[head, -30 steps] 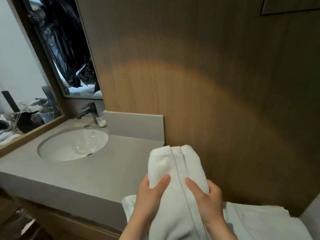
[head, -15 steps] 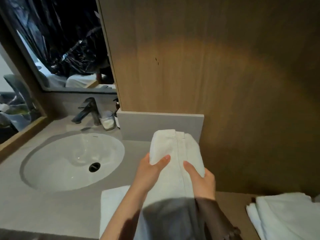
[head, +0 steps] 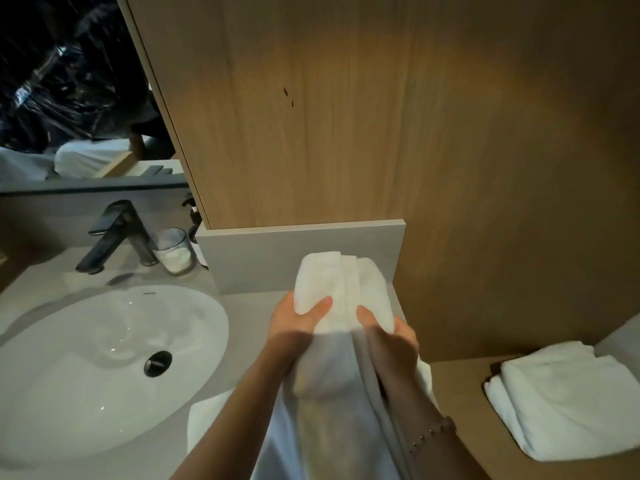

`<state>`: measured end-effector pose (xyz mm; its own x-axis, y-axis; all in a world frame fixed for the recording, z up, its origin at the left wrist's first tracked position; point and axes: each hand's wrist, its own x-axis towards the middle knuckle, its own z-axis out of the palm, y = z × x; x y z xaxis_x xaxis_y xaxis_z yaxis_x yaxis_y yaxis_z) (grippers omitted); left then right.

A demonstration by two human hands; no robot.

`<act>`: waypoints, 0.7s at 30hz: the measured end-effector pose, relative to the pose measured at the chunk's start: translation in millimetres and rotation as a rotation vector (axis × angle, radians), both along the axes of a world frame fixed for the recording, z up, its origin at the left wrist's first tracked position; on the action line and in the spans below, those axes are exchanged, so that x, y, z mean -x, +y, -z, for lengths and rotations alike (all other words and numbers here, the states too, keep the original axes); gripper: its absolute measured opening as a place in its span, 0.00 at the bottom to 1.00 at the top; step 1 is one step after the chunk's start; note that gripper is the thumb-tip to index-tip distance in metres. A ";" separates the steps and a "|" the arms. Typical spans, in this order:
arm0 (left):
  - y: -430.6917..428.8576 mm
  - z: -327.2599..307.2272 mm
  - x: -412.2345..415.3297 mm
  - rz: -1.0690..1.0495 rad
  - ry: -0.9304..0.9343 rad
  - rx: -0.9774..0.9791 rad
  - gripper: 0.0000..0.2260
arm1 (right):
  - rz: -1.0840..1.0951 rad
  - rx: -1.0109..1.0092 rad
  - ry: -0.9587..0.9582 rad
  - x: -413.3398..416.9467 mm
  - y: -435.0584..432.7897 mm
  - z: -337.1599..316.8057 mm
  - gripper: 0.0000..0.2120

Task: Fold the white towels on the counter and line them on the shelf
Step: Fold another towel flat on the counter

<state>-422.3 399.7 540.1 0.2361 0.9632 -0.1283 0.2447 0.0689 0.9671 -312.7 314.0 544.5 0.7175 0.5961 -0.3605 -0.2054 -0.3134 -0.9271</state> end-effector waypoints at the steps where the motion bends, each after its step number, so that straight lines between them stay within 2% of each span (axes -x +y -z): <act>1: 4.6 3.2 0.0 -0.008 0.033 -0.007 0.13 | -0.019 0.034 -0.072 0.0 5.7 1.4 0.11; 3: 11.3 6.1 -0.4 -0.030 0.091 -0.031 0.16 | -0.092 0.093 -0.220 1.8 15.1 2.1 0.11; 5: 15.7 8.2 0.5 -0.061 0.141 -0.055 0.17 | -0.145 0.091 -0.268 2.2 22.7 4.5 0.11; 13: 15.5 9.0 5.8 -0.166 0.213 -0.086 0.18 | -0.270 0.108 -0.219 0.0 32.6 10.2 0.15; 19: 22.5 17.7 12.7 -0.146 0.192 -0.070 0.19 | -0.296 0.129 -0.257 5.5 40.9 17.9 0.13; 21: 30.8 21.8 14.0 -0.135 0.253 -0.111 0.19 | -0.270 0.130 -0.275 8.5 47.0 20.1 0.12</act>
